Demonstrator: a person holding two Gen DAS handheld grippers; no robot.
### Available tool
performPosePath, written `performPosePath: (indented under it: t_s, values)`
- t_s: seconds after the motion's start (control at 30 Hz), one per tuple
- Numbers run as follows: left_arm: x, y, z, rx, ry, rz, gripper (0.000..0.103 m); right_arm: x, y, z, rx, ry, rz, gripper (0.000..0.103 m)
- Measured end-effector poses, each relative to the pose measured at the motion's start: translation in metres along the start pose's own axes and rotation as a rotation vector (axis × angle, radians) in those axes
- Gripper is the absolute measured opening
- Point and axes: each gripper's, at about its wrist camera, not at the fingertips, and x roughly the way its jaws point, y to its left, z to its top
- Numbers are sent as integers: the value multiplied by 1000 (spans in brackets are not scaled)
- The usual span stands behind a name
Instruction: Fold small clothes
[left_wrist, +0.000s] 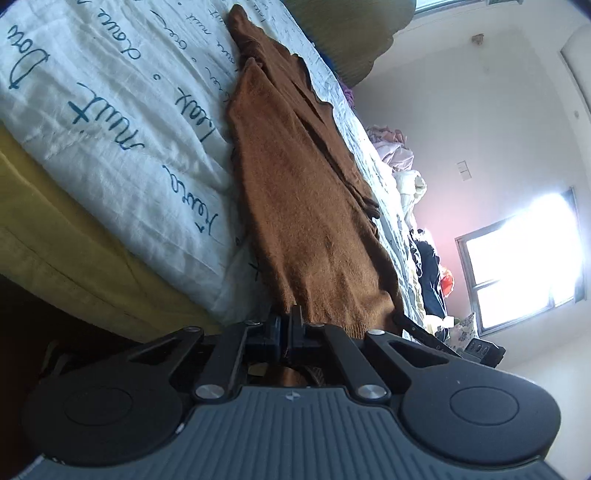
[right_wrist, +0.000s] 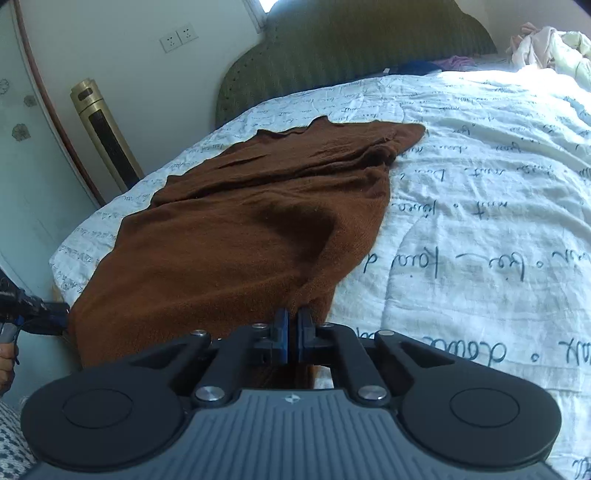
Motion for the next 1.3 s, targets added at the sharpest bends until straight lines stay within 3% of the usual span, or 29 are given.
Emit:
performPosePath:
  t_s: [0.17,0.27,0.4,0.47,0.5,0.53,0.6,0.7,0.87,0.93,1.07,1.13,1.27,1.3]
  values:
    - [-3,-4,-1,42,-4,30,2,-28,-19,13,11,-62,-56,3]
    - [1,3,-7,47,23,61,2,-29,-32,6,29,-41,-95,3]
    - [-5,7,-13,59,35,56,3,-20,-41,-8,120,-9,-50,6]
    - [-7,12,-15,50,36,40,24,-18,-43,-11,146,5,-29,19]
    - [-8,14,-16,47,29,23,48,-17,-45,-12,164,19,-15,39]
    - [-10,19,-19,52,15,-15,61,-18,-45,-14,172,15,10,62]
    - [-7,26,-21,27,-8,-69,69,-25,-42,-20,170,-16,37,73]
    - [5,41,-23,-56,-17,-213,95,-29,-39,-26,168,-14,39,72]
    - [16,71,-31,-92,-36,-256,94,-32,-43,-31,194,-15,64,72]
    - [14,80,-35,-110,-56,-304,87,-33,-42,-31,187,-13,65,72]
    - [18,71,-36,-59,-37,-351,83,-33,-37,-32,159,-11,64,73]
    - [21,63,-37,-22,-20,-362,68,-32,-37,-33,161,-11,69,73]
    - [22,50,-42,40,11,-359,50,-34,-37,-34,151,-15,76,73]
    - [22,46,-43,57,10,-365,42,-34,-36,-34,148,-15,76,73]
